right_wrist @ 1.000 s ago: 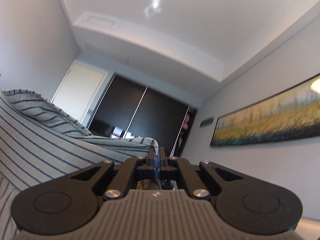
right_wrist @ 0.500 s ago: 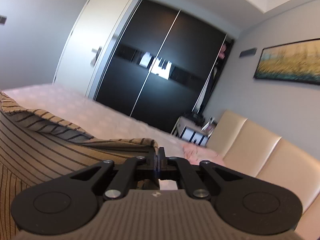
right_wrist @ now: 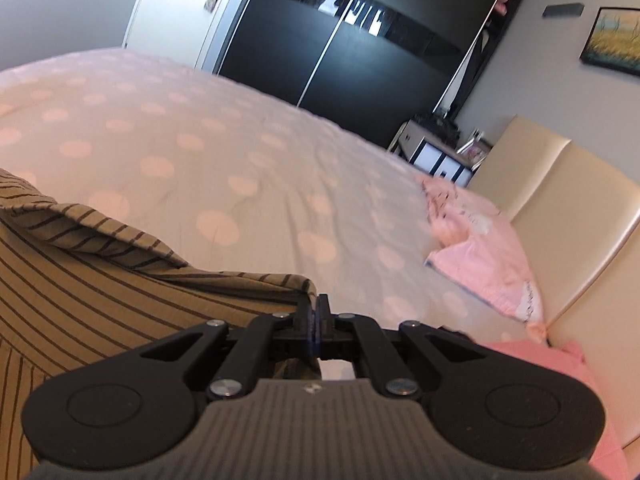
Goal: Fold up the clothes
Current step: 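Lower the shirt onto the bed and open both tools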
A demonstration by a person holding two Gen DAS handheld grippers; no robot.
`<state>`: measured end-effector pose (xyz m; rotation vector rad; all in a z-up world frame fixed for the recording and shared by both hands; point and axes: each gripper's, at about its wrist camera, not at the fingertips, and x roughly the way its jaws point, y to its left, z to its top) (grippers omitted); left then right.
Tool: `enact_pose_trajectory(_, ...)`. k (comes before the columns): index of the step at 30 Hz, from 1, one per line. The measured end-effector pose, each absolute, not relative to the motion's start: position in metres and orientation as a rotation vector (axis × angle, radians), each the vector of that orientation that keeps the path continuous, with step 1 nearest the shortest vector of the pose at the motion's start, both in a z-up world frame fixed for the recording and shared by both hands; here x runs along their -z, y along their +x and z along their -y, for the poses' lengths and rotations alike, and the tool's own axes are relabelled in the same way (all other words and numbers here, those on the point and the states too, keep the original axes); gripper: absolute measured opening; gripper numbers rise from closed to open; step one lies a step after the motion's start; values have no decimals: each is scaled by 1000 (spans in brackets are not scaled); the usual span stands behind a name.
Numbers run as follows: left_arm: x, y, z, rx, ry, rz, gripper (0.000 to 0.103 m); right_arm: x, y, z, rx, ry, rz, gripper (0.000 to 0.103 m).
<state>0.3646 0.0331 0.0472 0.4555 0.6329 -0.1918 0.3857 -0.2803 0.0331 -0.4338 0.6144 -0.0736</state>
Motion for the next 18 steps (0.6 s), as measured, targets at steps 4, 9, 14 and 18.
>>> enact_pose_trajectory(4,-7,391,-29,193,465,-689,0,11,404,279,68,-442,-673,2)
enact_pose_trajectory(9,32,412,-25,192,476,-749,0,45,430,283,69,-423,-734,2)
enact_pose_trajectory(14,52,422,-28,176,436,-793,3,67,447,285,65,-402,-791,3)
enact_pose_trajectory(18,53,420,-34,179,404,-827,27,55,439,287,69,-389,-818,40)
